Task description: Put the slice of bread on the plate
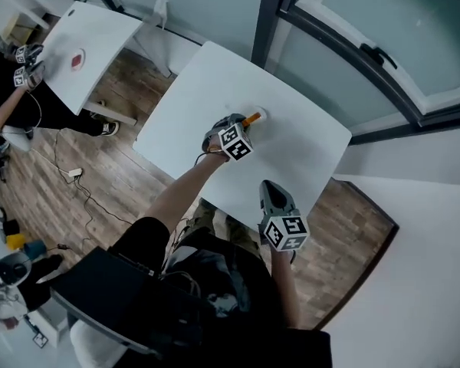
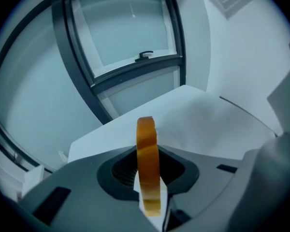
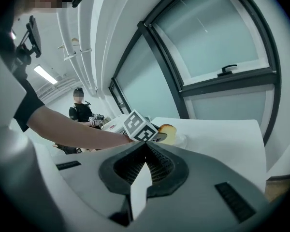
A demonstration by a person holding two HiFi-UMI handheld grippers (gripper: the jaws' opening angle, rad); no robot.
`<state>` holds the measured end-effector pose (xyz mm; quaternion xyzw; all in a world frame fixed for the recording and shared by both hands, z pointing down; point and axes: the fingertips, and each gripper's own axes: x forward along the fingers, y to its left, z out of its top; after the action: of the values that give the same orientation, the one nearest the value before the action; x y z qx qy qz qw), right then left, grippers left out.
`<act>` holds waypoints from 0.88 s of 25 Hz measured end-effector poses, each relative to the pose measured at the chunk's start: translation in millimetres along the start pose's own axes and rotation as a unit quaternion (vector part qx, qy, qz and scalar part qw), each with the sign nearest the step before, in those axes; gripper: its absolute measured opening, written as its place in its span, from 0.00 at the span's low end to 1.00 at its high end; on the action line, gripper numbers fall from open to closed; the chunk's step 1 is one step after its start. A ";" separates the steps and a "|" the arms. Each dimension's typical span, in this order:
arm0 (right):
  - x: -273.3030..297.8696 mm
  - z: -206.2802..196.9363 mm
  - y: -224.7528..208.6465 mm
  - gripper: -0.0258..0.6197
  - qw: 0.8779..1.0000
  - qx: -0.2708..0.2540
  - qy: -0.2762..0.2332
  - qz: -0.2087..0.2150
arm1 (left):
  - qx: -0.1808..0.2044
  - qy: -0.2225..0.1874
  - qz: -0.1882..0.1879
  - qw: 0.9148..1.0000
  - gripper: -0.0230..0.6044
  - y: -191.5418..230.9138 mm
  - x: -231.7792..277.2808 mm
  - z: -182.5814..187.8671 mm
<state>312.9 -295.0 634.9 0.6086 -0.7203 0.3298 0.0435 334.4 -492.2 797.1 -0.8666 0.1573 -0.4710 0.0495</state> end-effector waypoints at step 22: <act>48.0 -10.9 2.7 0.05 0.999 0.014 0.032 0.011 | 0.198 0.062 -0.041 0.977 0.43 -39.2 45.2 -19.1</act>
<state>294.5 -329.8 664.4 0.5902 -0.7204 0.3601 0.0546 350.2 -468.4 853.0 -0.8146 0.0279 -0.5469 0.1910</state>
